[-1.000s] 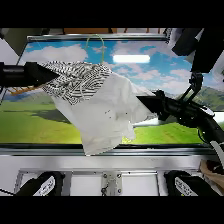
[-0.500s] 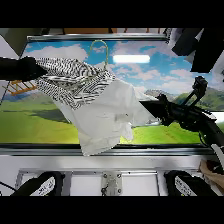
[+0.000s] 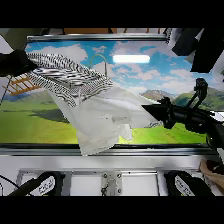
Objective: Fold the clothes and pants, and hang the long-sleeved shirts on hangers.
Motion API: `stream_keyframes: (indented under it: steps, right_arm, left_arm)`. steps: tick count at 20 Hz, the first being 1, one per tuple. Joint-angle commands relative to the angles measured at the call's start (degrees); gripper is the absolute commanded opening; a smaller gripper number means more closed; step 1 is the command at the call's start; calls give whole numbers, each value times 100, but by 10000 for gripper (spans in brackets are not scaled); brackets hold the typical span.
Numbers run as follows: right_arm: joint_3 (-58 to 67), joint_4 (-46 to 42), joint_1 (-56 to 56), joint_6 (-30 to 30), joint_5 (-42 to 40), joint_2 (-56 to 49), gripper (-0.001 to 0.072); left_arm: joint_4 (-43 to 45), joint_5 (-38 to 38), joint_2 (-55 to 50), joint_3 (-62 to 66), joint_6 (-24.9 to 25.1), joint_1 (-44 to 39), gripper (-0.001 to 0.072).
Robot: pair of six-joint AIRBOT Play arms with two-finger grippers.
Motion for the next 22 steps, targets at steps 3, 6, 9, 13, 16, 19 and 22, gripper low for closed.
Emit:
stream_keyframes:
  steps: [3,6,9,13,16,19,22]
  right_arm:
    - [4,131,-37,151,-20,79,8]
    - [4,271,46,151,-164,76,8]
    - [4,385,437,-2,-466,46,8]
    - [4,1198,949,-271,-474,-232,8]
    - [4,1309,1213,-372,-540,-367,8]
    - [4,1609,1473,-466,-667,-367,8]
    - [4,2002,1569,-542,-667,-361,8]
  left_arm:
    - [11,-111,26,262,-4,-656,11]
    - [22,-81,245,262,-4,-1080,11]
    - [26,-122,540,262,-111,-1394,11]
    - [271,-223,824,168,-225,-1906,11]
    - [837,55,1196,-551,-632,-2216,11]
    - [763,645,1582,-1314,-868,-2514,11]
    - [791,1180,1869,-1707,-907,-2736,11]
